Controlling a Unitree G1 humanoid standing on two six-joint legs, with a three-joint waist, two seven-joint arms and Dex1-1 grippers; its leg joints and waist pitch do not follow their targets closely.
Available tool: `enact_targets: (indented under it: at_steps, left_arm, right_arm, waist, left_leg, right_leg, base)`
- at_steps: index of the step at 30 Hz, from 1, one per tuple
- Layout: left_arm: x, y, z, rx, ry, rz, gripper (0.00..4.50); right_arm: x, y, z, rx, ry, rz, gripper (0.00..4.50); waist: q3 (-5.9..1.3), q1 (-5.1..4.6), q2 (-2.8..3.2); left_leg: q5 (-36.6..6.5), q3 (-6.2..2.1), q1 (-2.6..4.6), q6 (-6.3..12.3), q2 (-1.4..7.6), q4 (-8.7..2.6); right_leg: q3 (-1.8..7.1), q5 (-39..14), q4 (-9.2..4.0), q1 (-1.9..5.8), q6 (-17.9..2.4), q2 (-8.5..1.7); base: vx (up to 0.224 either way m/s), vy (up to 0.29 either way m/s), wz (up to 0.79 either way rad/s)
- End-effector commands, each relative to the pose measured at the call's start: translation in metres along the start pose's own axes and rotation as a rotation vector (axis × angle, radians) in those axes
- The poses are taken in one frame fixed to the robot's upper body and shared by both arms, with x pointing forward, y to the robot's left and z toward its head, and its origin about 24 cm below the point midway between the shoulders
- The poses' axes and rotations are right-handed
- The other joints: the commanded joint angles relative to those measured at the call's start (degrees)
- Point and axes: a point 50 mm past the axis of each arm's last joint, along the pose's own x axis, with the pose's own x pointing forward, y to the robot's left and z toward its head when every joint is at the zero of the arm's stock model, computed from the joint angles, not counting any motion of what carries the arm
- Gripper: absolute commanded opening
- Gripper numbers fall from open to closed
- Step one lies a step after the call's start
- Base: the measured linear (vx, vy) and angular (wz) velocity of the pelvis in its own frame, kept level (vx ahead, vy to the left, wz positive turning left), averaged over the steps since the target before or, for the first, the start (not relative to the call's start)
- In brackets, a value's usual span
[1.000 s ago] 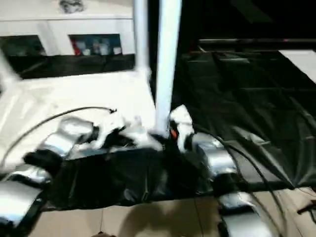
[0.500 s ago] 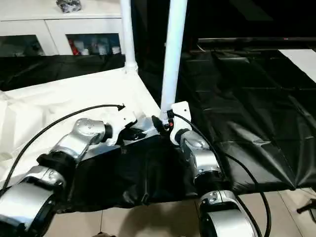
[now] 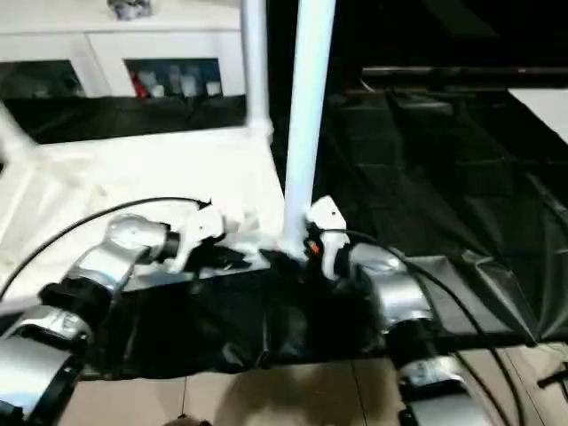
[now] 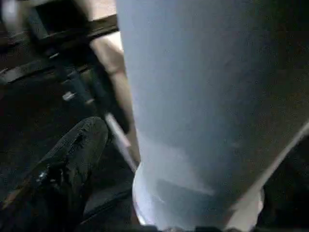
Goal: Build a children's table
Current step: Rotate leg to tighten
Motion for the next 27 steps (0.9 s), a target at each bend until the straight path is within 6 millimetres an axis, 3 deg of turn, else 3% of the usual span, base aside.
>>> enact_targets:
  at_steps: [1,4,9,17,21,22,24,27]
  left_arm:
    - [0.007,-0.005,0.007,0.054,-0.005,-0.089,0.0]
    - [0.003,-0.006,0.005,0.054,0.005,-0.124,0.0]
    - [0.0,-0.005,0.004,0.054,0.016,-0.141,0.0]
    - [-0.001,-0.003,0.003,0.035,0.018,-0.109,0.0]
    - [0.004,0.005,0.004,-0.01,0.033,0.004,0.0]
    - [0.011,0.011,0.008,-0.05,0.02,0.093,0.0]
    - [0.015,0.013,0.011,-0.062,0.013,0.126,0.0]
    - [0.031,0.015,0.022,-0.091,-0.013,0.192,0.0]
  right_arm:
    - [0.008,0.012,0.005,-0.037,0.011,0.138,4.18]
    - [0.004,0.015,0.005,-0.05,0.047,0.202,3.95]
    - [0.004,0.017,0.002,-0.071,0.093,0.248,3.49]
    - [0.011,0.019,-0.001,-0.047,0.069,0.201,2.85]
    - [0.019,0.01,-0.003,0.001,0.04,0.018,2.72]
    - [0.024,0.0,-0.007,0.05,0.038,-0.161,2.72]
    - [0.027,-0.006,-0.01,0.082,0.044,-0.263,2.72]
    - [0.035,-0.014,-0.016,0.179,0.042,-0.473,2.7]
  waist:
    - [-3.67,0.09,-0.79]
    - [-3.75,0.3,-0.67]
    - [-3.7,0.58,-0.88]
    - [-3.73,0.55,-0.78]
    - [-3.44,0.3,-0.68]
    - [-3.3,-0.01,-0.73]
    - [-3.17,-0.49,-0.79]
    - [-3.29,-1.09,-0.7]
  left_leg:
    - [-9.5,-0.19,0.59,4.78,1.85,-3.23]
    - [-8.8,-0.24,0.61,4.77,1.89,-3.21]
    - [-9.3,-0.22,0.65,4.56,1.88,-3.21]
    - [-9.5,-0.3,0.59,3.79,1.83,-3.26]
    - [-11.5,-0.3,0.79,2.46,1.73,-3.5]
    - [-12.8,-0.37,0.95,1.57,1.67,-3.64]
    - [-15.1,-0.63,1.19,0.11,1.57,-3.87]
    - [-15.0,-0.8,1.04,-0.68,1.6,-4.04]
  right_leg:
    - [3.12,-7.3,-4.01,2.69,-13.3,-3.59]
    - [3.06,-4.9,-3.67,2.68,-14.1,-3.49]
    - [3.08,-6.4,-3.83,2.65,-13.9,-3.67]
    - [3.07,-6.9,-3.8,2.71,-13.5,-3.67]
    - [3.12,-11.2,-4.35,2.41,-12.7,-3.71]
    - [3.13,-14.0,-4.65,2.25,-12.1,-3.74]
    - [3.02,-18.9,-5.17,2.18,-11.1,-3.89]
    - [3.06,-19.2,-5.26,2.22,-10.3,-3.84]
  base:
    - [0.0,0.0,0.0]
    - [0.0,0.0,0.0]
    - [0.0,0.0,0.0]
    - [0.0,0.0,0.0]
    - [0.0,0.0,0.0]
    - [0.0,0.0,0.0]
    - [0.0,0.0,0.0]
    - [0.0,0.0,0.0]
